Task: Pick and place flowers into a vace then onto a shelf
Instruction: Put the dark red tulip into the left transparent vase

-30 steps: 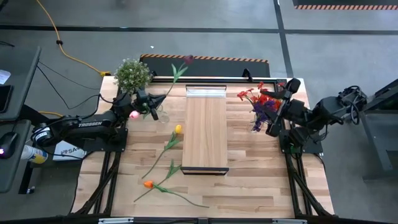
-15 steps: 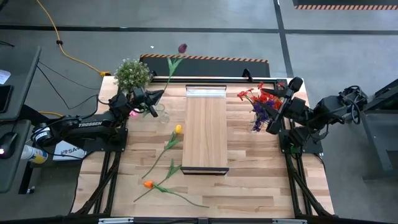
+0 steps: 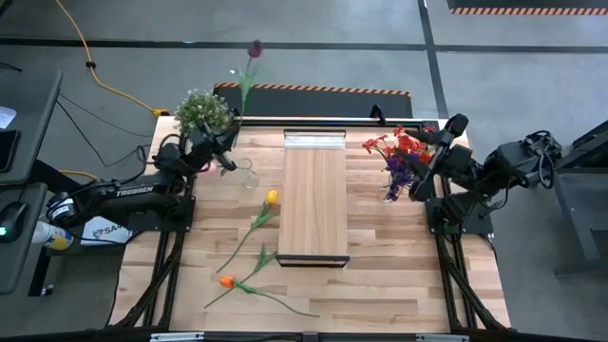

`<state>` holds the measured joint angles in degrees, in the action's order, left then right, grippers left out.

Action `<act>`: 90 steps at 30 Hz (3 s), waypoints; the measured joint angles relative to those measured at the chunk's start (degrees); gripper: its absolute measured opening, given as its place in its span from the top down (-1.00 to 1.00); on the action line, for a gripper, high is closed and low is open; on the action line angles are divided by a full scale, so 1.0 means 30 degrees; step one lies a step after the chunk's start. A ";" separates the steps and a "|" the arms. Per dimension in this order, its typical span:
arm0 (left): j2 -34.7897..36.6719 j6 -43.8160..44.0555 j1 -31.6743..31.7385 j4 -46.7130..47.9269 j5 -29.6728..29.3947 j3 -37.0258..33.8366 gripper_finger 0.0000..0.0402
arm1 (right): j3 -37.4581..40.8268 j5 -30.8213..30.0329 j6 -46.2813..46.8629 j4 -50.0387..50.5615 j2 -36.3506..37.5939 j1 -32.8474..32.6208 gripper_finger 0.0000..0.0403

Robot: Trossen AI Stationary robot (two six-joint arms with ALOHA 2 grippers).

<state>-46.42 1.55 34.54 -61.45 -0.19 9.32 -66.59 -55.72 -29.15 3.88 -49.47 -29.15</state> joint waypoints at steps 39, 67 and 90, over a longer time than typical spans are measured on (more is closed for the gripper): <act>0.2624 0.1198 -0.6793 1.0006 -0.1306 1.0792 0.90 | -0.0029 0.0342 -0.2147 -0.1439 0.0937 0.0000 0.10; -0.4650 -0.7550 -1.8990 0.4044 -1.0934 1.4096 0.90 | -0.0029 0.9883 0.5792 0.1639 0.0744 0.3318 0.10; -1.0728 -0.9461 -2.0648 0.3816 -1.0975 1.9685 0.90 | -0.0029 2.1281 0.9267 -0.1158 -0.2174 0.8851 0.10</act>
<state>-78.60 -26.83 -27.40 -50.00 -33.11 68.37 -66.67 8.12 -1.34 0.41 -56.00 -2.59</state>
